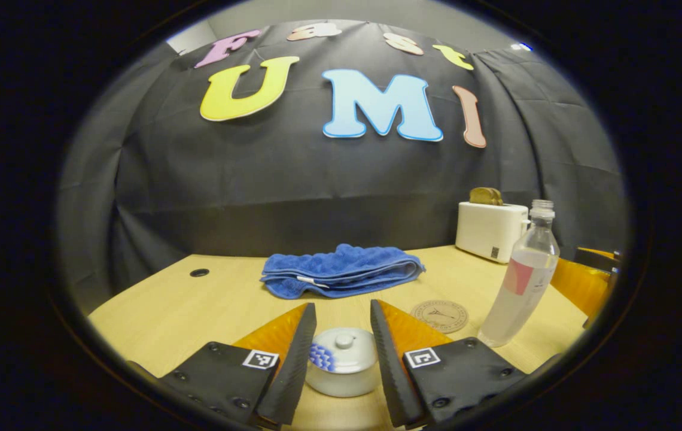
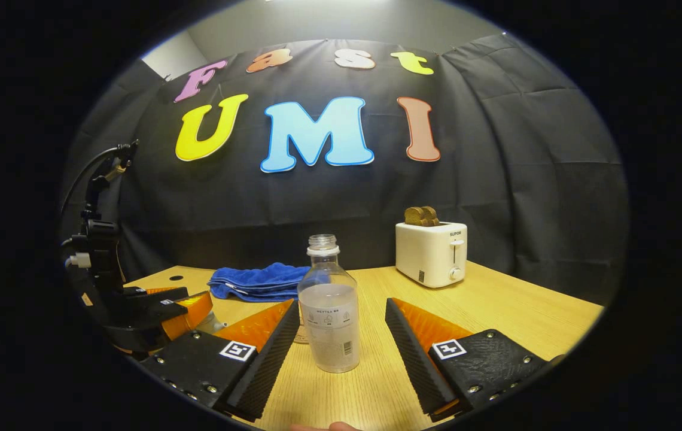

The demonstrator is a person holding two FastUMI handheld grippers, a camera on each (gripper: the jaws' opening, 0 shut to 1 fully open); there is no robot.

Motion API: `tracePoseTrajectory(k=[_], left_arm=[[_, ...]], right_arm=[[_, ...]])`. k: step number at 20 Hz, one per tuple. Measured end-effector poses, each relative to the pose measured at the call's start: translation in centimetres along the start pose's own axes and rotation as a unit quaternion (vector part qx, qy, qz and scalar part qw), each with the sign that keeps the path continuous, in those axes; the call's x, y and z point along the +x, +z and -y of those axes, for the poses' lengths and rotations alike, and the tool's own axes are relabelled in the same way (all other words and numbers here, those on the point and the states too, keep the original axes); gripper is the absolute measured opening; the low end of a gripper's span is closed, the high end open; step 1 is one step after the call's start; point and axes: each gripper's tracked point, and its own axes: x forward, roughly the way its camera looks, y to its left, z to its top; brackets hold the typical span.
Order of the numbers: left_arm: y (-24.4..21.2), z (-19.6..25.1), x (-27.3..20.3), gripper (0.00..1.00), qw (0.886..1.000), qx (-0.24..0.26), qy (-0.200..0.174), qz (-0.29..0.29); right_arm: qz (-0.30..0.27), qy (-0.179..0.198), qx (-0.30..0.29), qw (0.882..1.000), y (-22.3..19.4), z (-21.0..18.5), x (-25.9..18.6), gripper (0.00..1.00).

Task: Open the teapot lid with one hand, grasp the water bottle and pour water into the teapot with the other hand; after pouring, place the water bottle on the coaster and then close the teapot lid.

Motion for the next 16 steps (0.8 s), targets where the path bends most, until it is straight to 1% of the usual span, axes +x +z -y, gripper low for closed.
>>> tracePoseTrajectory(k=[2, 4, 6, 9, 10, 11, 16], left_arm=[[-0.3, 0.2, 0.2, 0.63, 1.0, 0.001, -0.001, -0.004], [-1.0, 0.1, 0.3, 0.3, 1.0, -0.003, 0.001, -0.02], [-0.9, 0.3, 0.4, 0.31, 1.0, 0.001, -0.001, -0.02], [-0.1, 0.0, 0.2, 0.31, 1.0, 0.007, 0.008, -0.016], [-0.9, -0.1, 0.5, 0.31, 1.0, -0.001, 0.009, -0.019], [-0.6, -0.1, 0.5, 0.18, 1.0, -0.003, 0.008, -0.018], [-0.5, -0.1, 0.5, 0.17, 1.0, -0.014, 0.003, -0.016]], right_arm=[[-0.001, -0.004, 0.001, 1.0, -0.1, 0.4, 0.0, 0.92], [-0.003, -0.008, 0.005, 1.0, -0.3, 0.7, 0.1, 0.92], [-0.005, -0.011, 0.009, 1.0, -0.4, 1.1, 0.1, 0.92], [-0.01, -0.013, 0.017, 1.0, -0.6, 1.2, 0.2, 0.92], [-0.011, -0.012, 0.018, 1.0, -0.7, 1.2, 0.2, 0.92], [-0.011, -0.012, 0.019, 1.0, -0.7, 1.2, 0.2, 0.92], [-0.013, -0.008, 0.014, 1.0, -1.0, 0.9, 0.2, 0.92]])
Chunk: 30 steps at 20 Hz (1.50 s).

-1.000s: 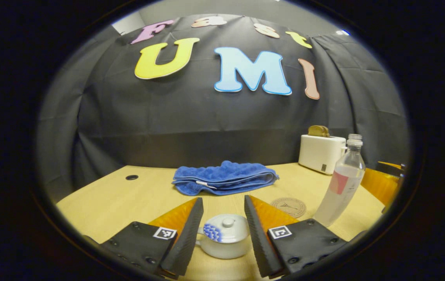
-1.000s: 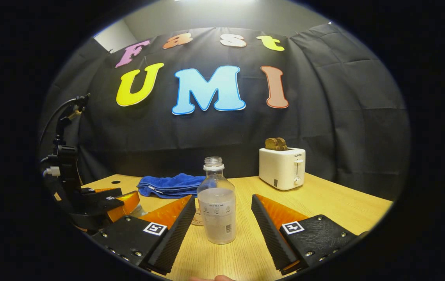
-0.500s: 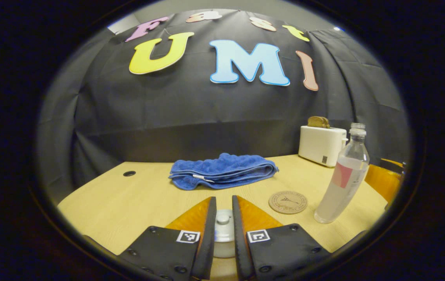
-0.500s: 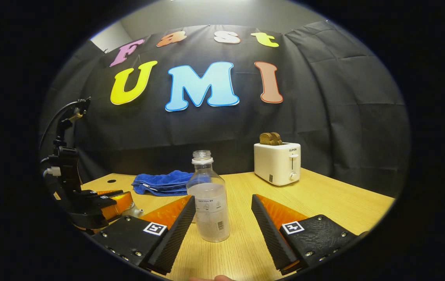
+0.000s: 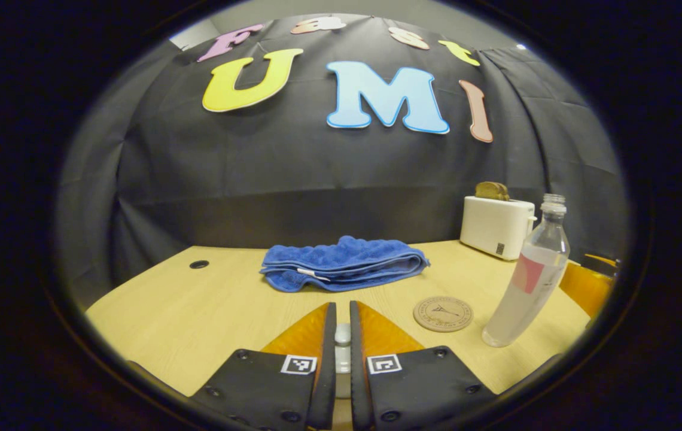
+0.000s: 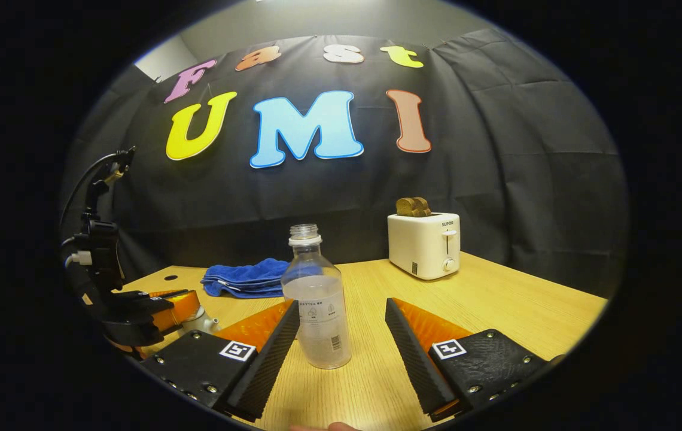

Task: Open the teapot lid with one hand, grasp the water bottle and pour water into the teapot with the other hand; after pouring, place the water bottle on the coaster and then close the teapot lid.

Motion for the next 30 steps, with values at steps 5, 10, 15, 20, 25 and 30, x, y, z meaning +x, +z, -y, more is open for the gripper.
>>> tracePoseTrajectory(k=[5, 10, 15, 20, 25, 30], left_arm=[[2.2, -0.3, -0.5, 0.17, 0.999, -0.022, -0.01, 0.025], [3.6, -3.0, -0.9, 0.17, 0.999, -0.032, 0.003, 0.04], [3.0, -8.6, -0.9, 0.17, 0.998, -0.028, 0.046, 0.035], [1.2, -13.6, -0.9, 0.17, 0.996, -0.029, 0.082, 0.017], [0.2, -16.6, -1.1, 0.18, 0.994, -0.032, 0.105, 0.006], [0.1, -16.9, -1.3, 0.18, 0.993, -0.031, 0.11, 0.005]], right_arm=[[-0.008, 0.006, -0.003, 1.0, -0.5, -0.4, 0.4, 0.92], [-0.017, 0.014, -0.015, 1.0, -1.1, -1.1, 1.0, 0.92], [-0.02, 0.017, -0.045, 0.999, -1.1, -1.8, 2.1, 0.92], [-0.021, 0.014, -0.078, 0.997, -1.3, -2.4, 3.7, 0.92], [-0.031, 0.006, -0.088, 0.996, -2.3, -2.7, 5.1, 0.92], [-0.051, 0.009, -0.082, 0.995, -3.3, -2.6, 5.8, 0.82]])
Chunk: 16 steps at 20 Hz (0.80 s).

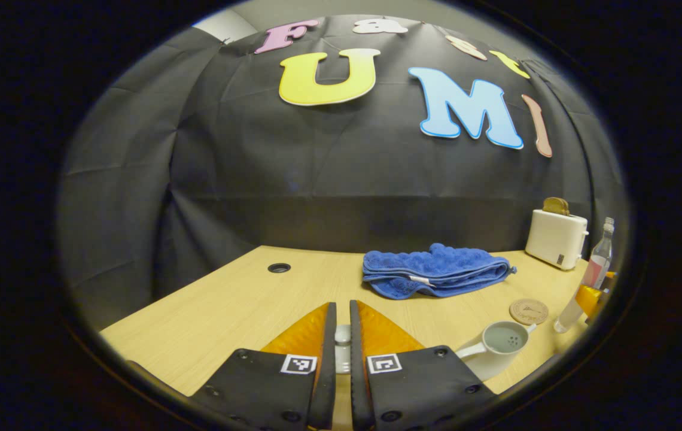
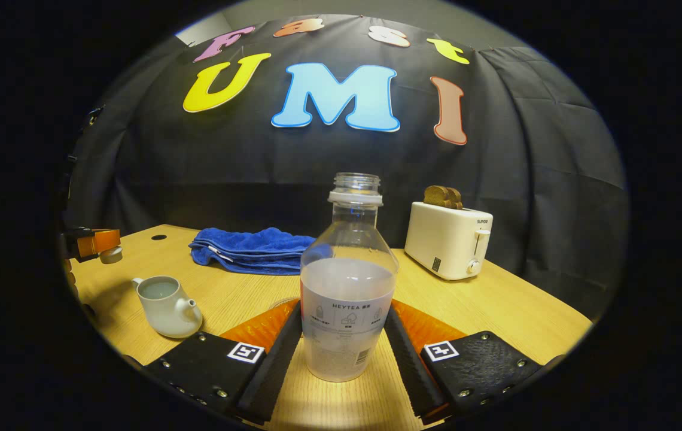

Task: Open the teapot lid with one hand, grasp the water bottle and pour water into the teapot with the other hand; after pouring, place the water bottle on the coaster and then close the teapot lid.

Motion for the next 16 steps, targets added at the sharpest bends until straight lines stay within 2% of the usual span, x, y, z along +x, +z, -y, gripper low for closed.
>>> tracePoseTrajectory(k=[3, 5, 8, 12, 14, 16], left_arm=[[-0.1, 0.0, -0.1, 0.17, 1.0, -0.002, -0.002, -0.001], [0.1, 0.0, -0.1, 0.17, 1.0, -0.003, -0.003, 0.0], [0.2, -0.1, -0.3, 0.17, 1.0, -0.005, -0.003, 0.001], [0.4, -0.3, -0.4, 0.18, 1.0, -0.009, -0.004, 0.003], [0.6, -0.5, -0.5, 0.18, 1.0, -0.012, -0.005, 0.005], [0.7, -0.8, -0.7, 0.18, 1.0, -0.014, -0.005, 0.006]], right_arm=[[-0.003, -0.002, -0.016, 1.0, 0.4, -0.1, 0.1, 0.81], [0.008, -0.02, -0.06, 0.998, 1.3, 0.2, 0.1, 0.81], [0.034, -0.045, -0.146, 0.988, 3.2, 0.0, 0.3, 0.8], [0.055, -0.045, -0.21, 0.975, 3.6, -1.8, 0.6, 0.78], [0.072, -0.059, -0.257, 0.962, 4.2, -2.2, 0.1, 0.76], [0.103, -0.084, -0.326, 0.936, 5.5, -2.8, -0.3, 0.76]])
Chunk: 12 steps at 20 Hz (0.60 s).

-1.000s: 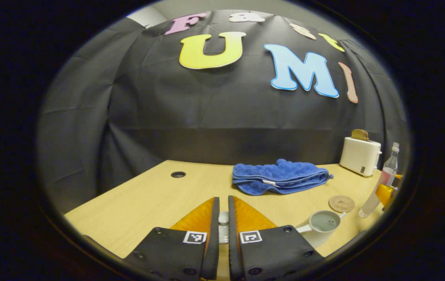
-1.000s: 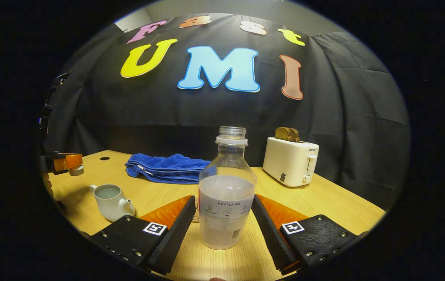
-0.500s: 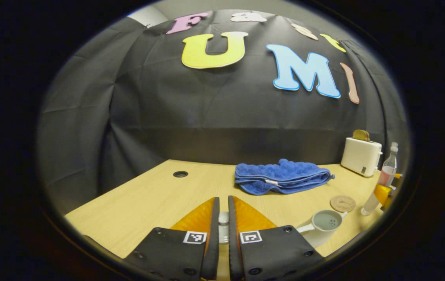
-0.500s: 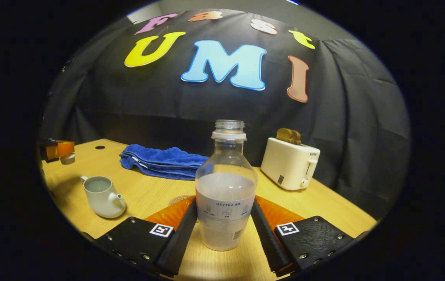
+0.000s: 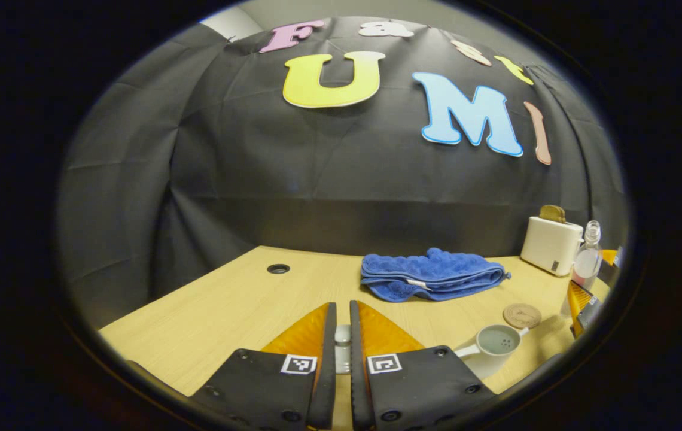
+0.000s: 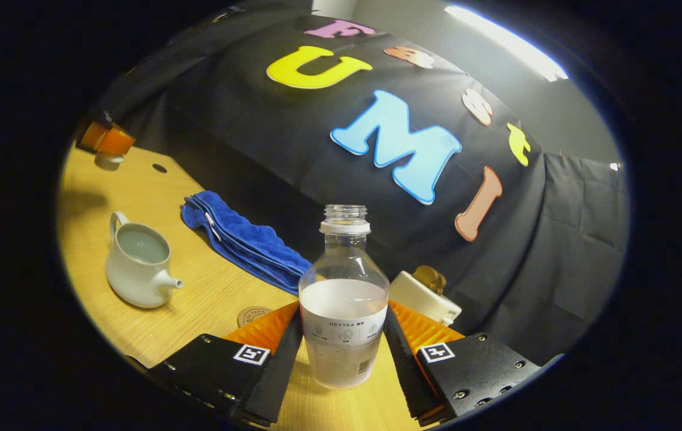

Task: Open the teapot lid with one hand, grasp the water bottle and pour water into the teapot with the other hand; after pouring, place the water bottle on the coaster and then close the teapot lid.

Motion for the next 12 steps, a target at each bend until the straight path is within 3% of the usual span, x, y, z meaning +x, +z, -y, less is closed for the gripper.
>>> tracePoseTrajectory(k=[2, 4, 12], left_arm=[[0.0, -0.4, 0.0, 0.18, 1.0, -0.002, 0.001, 0.0], [0.0, -0.8, 0.0, 0.18, 1.0, -0.004, 0.002, -0.001], [0.3, -2.8, -0.4, 0.17, 1.0, -0.011, 0.013, 0.003]], right_arm=[[0.037, -0.032, -0.085, 0.995, 1.6, 0.4, -0.2, 0.76], [0.064, -0.04, -0.142, 0.987, 3.0, -0.3, -0.5, 0.76], [0.114, 0.001, -0.3, 0.947, 5.3, -4.3, -0.6, 0.76]])
